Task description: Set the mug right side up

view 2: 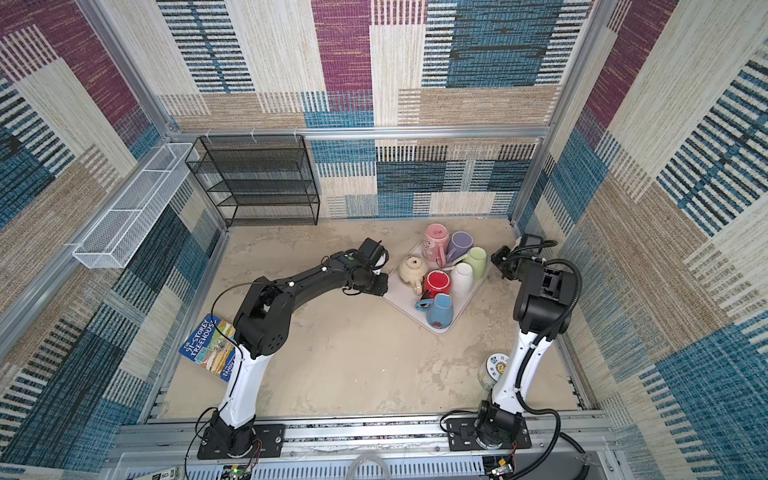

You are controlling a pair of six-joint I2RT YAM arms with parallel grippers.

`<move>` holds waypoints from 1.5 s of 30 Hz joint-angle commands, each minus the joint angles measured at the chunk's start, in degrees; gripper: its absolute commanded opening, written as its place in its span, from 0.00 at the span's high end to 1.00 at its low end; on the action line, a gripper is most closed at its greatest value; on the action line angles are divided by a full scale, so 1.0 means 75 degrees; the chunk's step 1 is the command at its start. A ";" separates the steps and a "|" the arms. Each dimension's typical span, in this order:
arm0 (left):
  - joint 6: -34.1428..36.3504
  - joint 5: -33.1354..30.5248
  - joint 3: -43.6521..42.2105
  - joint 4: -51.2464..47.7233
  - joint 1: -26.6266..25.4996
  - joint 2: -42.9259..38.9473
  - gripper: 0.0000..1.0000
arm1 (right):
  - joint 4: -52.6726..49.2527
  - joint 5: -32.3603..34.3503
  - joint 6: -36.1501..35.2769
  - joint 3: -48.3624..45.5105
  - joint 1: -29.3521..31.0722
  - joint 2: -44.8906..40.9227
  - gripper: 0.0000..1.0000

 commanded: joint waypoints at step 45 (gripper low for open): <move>-0.0412 -0.0373 0.0535 -0.0326 -0.0005 0.0629 0.64 | -0.1195 0.0810 -0.0901 0.0244 0.0341 0.0376 0.72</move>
